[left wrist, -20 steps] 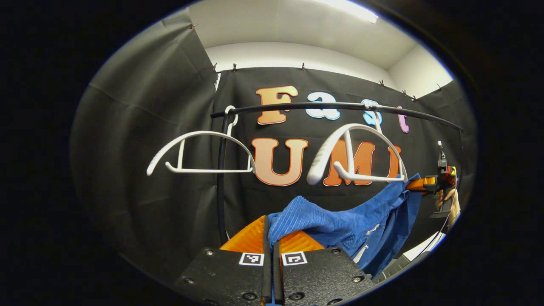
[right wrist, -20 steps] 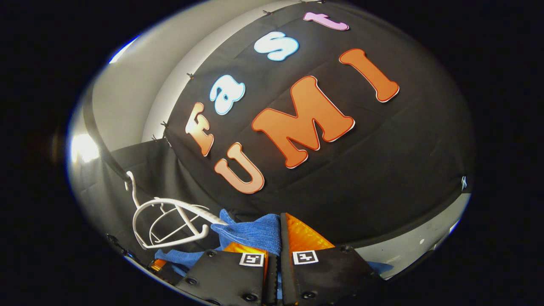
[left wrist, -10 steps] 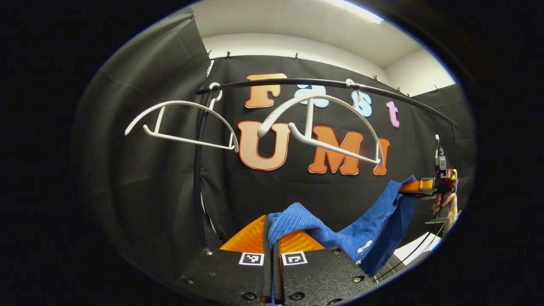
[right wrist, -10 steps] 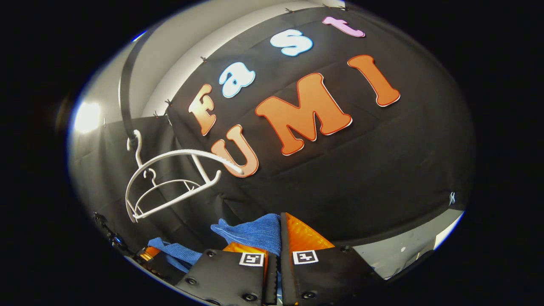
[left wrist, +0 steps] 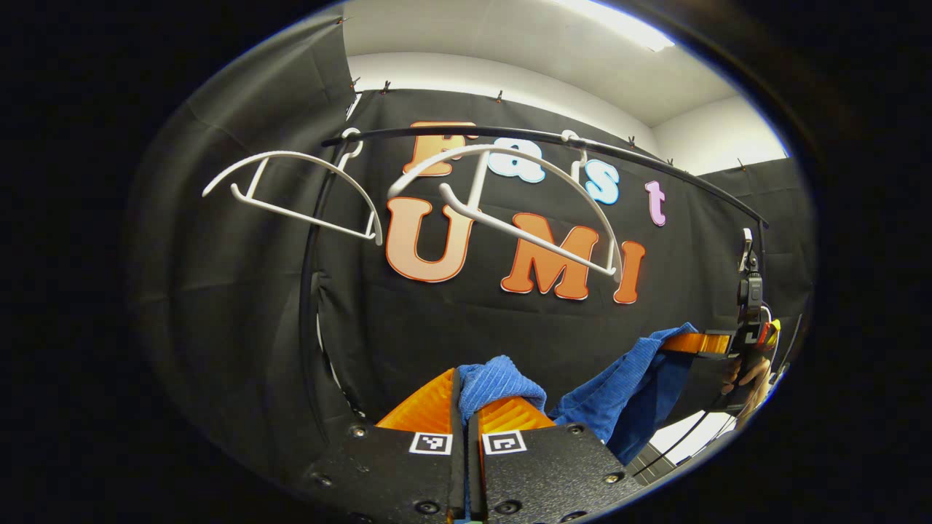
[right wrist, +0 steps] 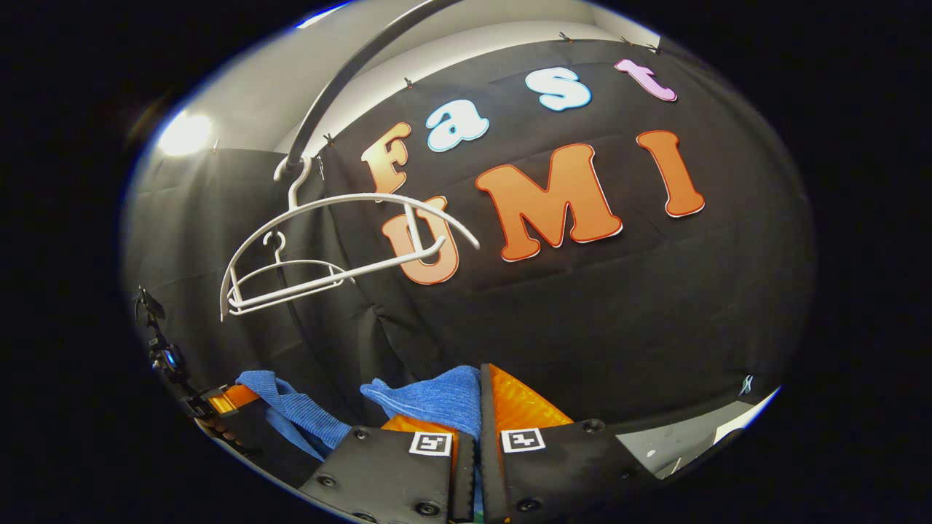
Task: Grasp the clothes on the hanger with both hands and then place them into the laundry hamper below.
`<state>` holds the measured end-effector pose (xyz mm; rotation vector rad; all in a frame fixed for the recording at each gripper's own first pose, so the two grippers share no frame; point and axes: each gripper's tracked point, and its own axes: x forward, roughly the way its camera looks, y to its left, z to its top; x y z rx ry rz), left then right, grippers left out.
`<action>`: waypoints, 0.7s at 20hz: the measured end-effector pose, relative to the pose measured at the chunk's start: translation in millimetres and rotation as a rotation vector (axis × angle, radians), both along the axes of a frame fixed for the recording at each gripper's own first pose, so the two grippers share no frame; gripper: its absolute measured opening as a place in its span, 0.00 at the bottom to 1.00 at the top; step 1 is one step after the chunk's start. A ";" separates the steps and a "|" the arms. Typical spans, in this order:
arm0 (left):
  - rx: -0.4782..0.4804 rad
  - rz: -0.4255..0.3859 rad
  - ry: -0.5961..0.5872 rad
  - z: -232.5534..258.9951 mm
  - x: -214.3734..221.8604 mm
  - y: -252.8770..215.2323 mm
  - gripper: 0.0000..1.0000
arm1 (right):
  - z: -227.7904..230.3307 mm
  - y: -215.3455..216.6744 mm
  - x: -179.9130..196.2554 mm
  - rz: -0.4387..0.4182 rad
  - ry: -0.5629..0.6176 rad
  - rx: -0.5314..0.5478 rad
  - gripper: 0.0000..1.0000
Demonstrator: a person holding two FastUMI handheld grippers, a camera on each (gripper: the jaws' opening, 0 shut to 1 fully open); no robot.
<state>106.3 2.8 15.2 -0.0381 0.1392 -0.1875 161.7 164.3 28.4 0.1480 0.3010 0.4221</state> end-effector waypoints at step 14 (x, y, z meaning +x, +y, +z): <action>0.036 -0.105 0.083 -81.4 -5.8 -94.0 0.02 | -92.3 -11.8 -31.6 -0.034 0.044 -0.085 0.12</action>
